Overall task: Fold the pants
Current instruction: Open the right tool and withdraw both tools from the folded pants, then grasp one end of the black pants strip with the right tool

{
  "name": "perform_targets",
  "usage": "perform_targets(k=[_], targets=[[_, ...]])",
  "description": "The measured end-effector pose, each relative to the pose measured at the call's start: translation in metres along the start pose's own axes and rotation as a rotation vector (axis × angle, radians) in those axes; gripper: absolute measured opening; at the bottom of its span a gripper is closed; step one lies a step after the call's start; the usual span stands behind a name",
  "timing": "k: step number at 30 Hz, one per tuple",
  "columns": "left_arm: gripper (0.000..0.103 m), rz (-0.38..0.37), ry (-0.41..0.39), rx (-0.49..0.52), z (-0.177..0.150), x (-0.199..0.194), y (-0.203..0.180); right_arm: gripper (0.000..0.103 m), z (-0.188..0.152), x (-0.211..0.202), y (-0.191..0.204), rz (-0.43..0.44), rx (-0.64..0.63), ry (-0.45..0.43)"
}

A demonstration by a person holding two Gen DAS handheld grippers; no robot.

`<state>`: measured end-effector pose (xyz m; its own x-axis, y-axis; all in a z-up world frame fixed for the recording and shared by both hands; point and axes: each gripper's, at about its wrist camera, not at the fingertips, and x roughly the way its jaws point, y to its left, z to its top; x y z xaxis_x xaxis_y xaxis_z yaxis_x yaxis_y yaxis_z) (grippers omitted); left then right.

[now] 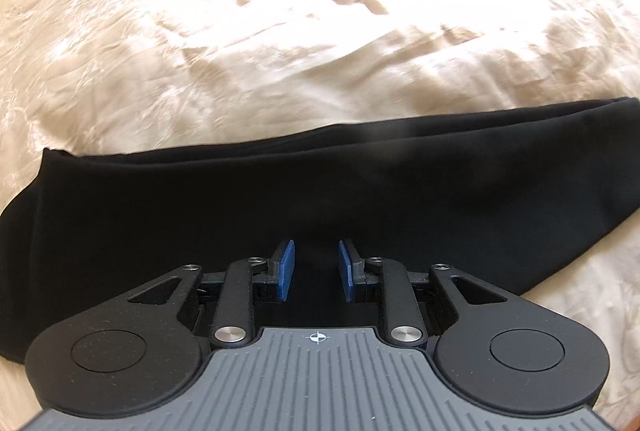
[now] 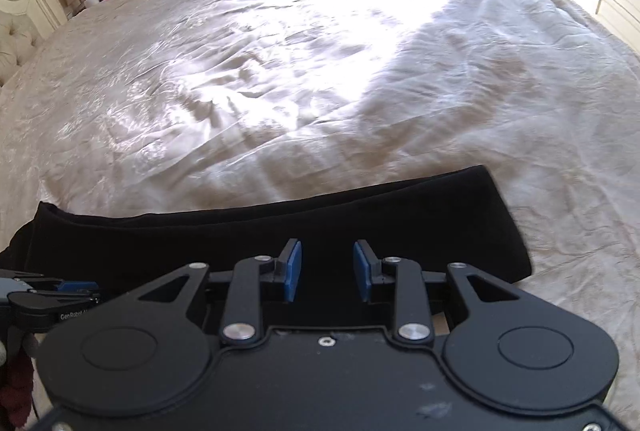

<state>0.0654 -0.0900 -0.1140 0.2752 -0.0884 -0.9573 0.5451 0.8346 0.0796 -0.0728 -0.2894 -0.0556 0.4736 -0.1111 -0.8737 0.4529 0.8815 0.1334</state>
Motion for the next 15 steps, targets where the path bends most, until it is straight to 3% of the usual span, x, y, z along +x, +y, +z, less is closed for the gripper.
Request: perform_targets(k=[6, 12, 15], targets=[[0.024, -0.081, -0.048, 0.069, 0.022, -0.020, -0.061, 0.035, 0.016, -0.009, -0.075, -0.023, 0.007, -0.012], [0.024, -0.182, -0.012, 0.129, 0.040, -0.013, -0.119, 0.038, 0.026, 0.002, -0.114, 0.042, 0.011, 0.018], [0.024, -0.159, 0.021, 0.170, 0.045, 0.006, -0.143, 0.040, 0.026, 0.010, -0.121, 0.086, 0.022, 0.032]])
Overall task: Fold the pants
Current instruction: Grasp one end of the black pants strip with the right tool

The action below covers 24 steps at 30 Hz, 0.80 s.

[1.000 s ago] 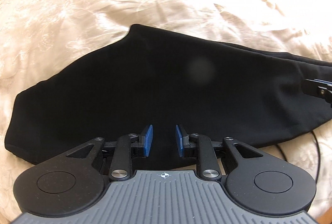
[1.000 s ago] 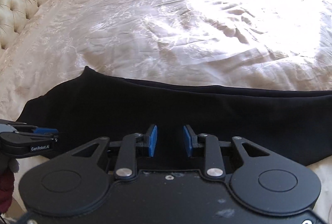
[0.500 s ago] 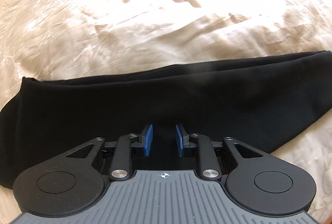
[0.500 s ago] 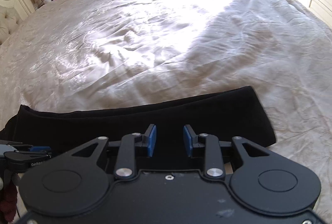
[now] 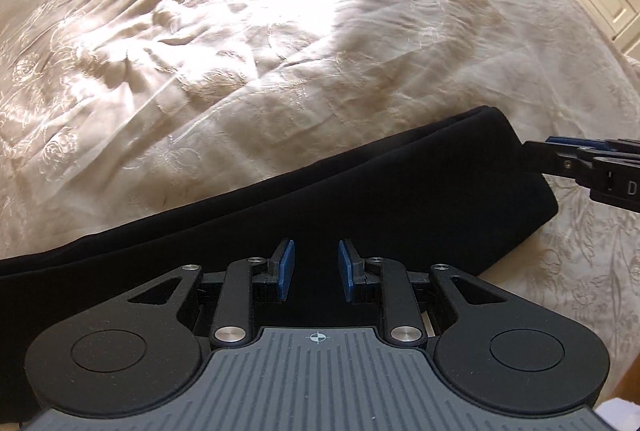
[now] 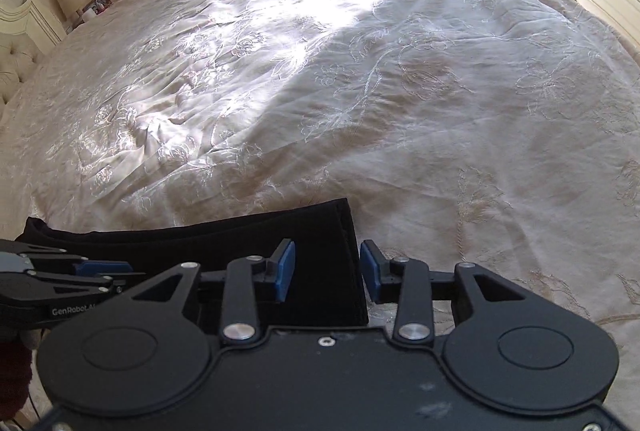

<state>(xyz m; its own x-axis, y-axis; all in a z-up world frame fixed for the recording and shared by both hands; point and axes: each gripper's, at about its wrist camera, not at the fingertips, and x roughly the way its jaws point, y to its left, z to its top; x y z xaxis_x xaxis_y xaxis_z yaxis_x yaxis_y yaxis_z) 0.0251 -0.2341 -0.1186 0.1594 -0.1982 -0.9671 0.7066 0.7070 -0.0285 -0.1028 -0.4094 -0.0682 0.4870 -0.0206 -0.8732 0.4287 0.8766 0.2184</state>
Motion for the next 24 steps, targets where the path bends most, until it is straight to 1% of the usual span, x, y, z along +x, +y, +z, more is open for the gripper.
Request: perform_targets(k=[2, 3, 6, 10, 12, 13, 15, 17, 20, 24], targets=[[0.024, 0.047, 0.050, 0.001, 0.004, 0.023, 0.001, 0.041, 0.001, 0.008, -0.004, 0.011, 0.005, 0.012], [0.023, 0.052, 0.066, -0.009, 0.005, 0.026, 0.002, 0.041, 0.001, 0.011, -0.007, 0.014, 0.008, 0.021], [0.023, 0.040, 0.089, -0.034, 0.008, 0.031, 0.008, 0.043, 0.001, 0.020, -0.015, 0.027, 0.015, 0.053], [0.023, 0.040, 0.103, -0.026, 0.009, 0.033, 0.009, 0.048, 0.005, 0.037, -0.024, 0.069, 0.037, 0.121], [0.023, 0.044, 0.109, -0.025, 0.010, 0.035, 0.009, 0.051, 0.006, 0.053, -0.027, 0.101, 0.048, 0.184], [0.023, 0.046, 0.111, -0.024, 0.010, 0.036, 0.009, 0.056, 0.005, 0.061, -0.029, 0.119, 0.054, 0.205], [0.024, 0.047, 0.116, -0.026, 0.013, 0.037, 0.010, 0.059, 0.005, 0.076, -0.033, 0.142, 0.062, 0.224], [0.024, 0.045, 0.120, -0.030, 0.015, 0.040, 0.011, 0.065, 0.006, 0.083, -0.039, 0.180, 0.084, 0.242], [0.024, 0.044, 0.123, -0.037, 0.016, 0.039, 0.011, 0.067, 0.011, 0.087, -0.049, 0.240, 0.119, 0.271], [0.024, 0.042, 0.122, -0.047, 0.017, 0.038, 0.012, 0.067, 0.011, 0.089, -0.067, 0.324, 0.194, 0.282]])
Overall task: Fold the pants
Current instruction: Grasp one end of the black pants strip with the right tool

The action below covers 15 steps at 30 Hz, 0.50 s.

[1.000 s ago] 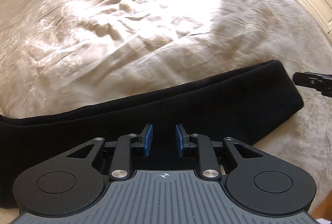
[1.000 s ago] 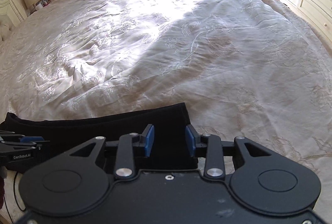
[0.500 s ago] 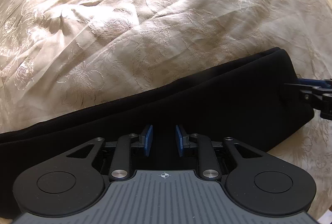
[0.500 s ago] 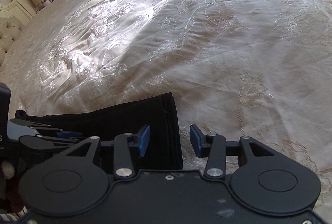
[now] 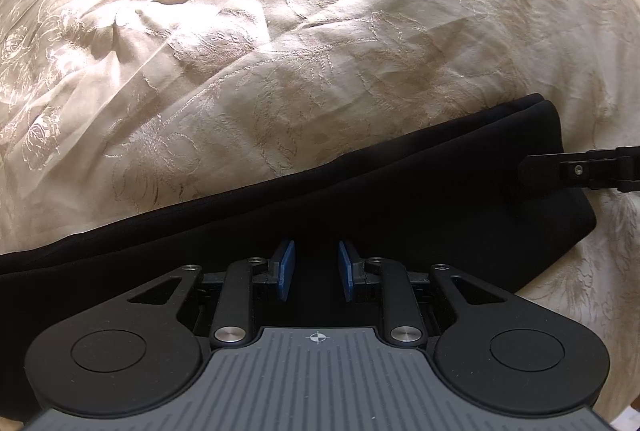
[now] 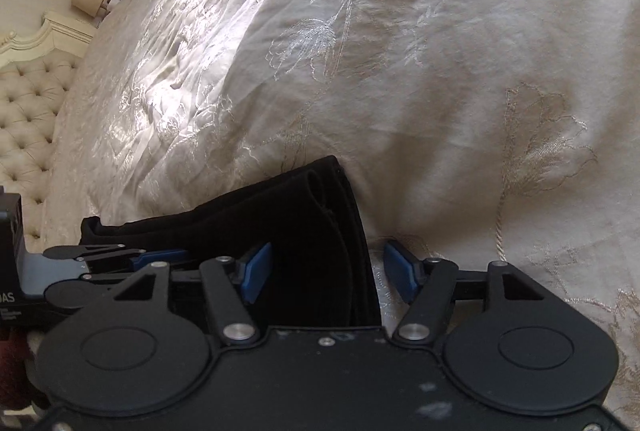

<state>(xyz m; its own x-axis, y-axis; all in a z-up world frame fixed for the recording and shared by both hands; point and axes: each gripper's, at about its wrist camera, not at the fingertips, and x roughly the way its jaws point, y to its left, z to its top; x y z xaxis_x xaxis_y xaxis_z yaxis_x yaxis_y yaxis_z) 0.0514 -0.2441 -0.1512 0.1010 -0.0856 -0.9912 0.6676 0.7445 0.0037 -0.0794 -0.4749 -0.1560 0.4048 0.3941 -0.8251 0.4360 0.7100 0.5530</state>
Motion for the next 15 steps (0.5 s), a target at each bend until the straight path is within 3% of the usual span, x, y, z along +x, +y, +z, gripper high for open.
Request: perform_targets(k=[3, 4, 5, 10, 15], targets=[[0.024, 0.000, -0.004, -0.006, 0.000, 0.001, 0.002, 0.057, 0.000, -0.005, -0.006, 0.030, 0.028, 0.004], [0.024, 0.002, -0.006, -0.007, -0.001, 0.001, 0.002, 0.029, -0.001, -0.006, -0.004, 0.033, 0.019, 0.003], [0.024, -0.001, -0.007, -0.009, -0.001, 0.001, 0.003, 0.015, -0.003, -0.006, 0.000, 0.038, 0.010, 0.007], [0.024, -0.031, -0.029, -0.034, -0.002, -0.009, 0.013, 0.009, -0.017, -0.024, 0.022, 0.072, 0.024, -0.083], [0.024, -0.005, -0.083, -0.115, -0.009, -0.026, 0.042, 0.009, -0.025, -0.049, 0.060, 0.073, -0.016, -0.152]])
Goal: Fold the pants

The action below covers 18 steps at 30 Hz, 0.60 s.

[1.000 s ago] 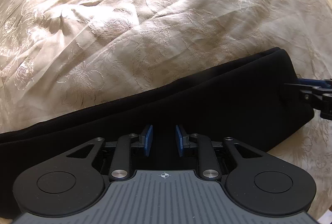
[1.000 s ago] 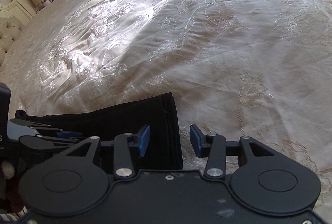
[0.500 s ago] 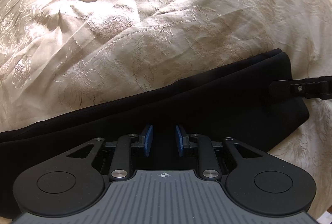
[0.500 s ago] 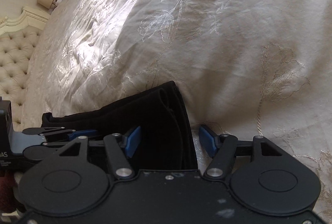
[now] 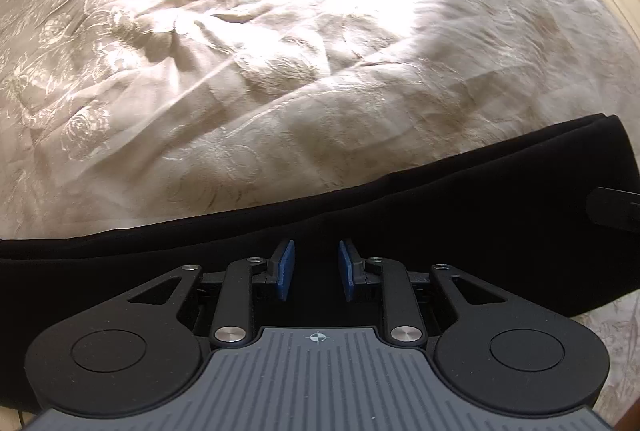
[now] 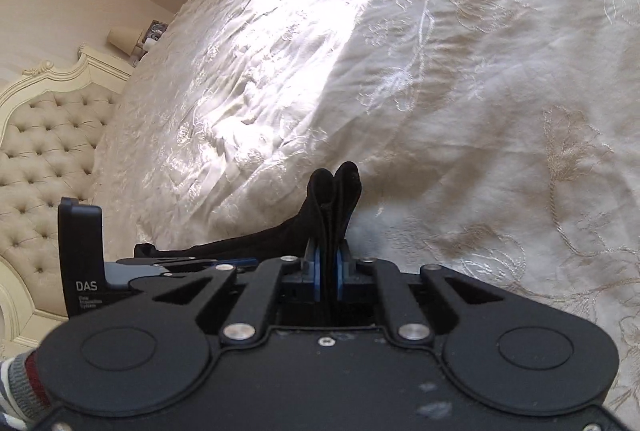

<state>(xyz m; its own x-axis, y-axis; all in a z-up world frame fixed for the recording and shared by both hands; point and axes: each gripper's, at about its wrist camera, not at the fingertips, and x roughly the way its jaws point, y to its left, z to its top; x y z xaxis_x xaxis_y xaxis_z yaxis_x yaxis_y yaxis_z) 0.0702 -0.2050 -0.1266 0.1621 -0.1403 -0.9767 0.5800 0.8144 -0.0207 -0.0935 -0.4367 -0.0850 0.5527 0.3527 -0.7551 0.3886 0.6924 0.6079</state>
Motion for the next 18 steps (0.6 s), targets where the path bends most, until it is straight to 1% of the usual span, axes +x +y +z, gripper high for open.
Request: perform_targets(k=[2, 4, 8, 11, 13, 15, 18], targets=[[0.024, 0.010, 0.013, -0.028, 0.002, 0.005, 0.011, 0.009, -0.001, -0.006, 0.012, 0.003, -0.004, -0.019], [0.024, 0.016, 0.019, -0.030, 0.005, 0.011, 0.017, 0.009, -0.001, -0.012, 0.022, -0.002, -0.014, -0.033], [0.024, 0.036, 0.028, 0.010, 0.020, 0.024, 0.015, 0.009, -0.005, -0.015, 0.037, -0.001, -0.023, -0.052], [0.024, 0.037, 0.005, 0.023, 0.024, 0.017, 0.013, 0.009, -0.009, -0.012, 0.047, -0.015, -0.022, -0.056], [0.024, 0.025, -0.031, 0.003, 0.019, 0.004, 0.017, 0.009, -0.011, -0.010, 0.052, -0.023, -0.017, -0.069], [0.024, 0.002, -0.060, -0.003, 0.006, -0.011, 0.023, 0.009, -0.013, -0.010, 0.057, -0.031, -0.005, -0.080], [0.024, -0.023, -0.064, 0.033, -0.023, -0.020, 0.025, 0.009, -0.015, -0.014, 0.067, -0.042, 0.004, -0.100]])
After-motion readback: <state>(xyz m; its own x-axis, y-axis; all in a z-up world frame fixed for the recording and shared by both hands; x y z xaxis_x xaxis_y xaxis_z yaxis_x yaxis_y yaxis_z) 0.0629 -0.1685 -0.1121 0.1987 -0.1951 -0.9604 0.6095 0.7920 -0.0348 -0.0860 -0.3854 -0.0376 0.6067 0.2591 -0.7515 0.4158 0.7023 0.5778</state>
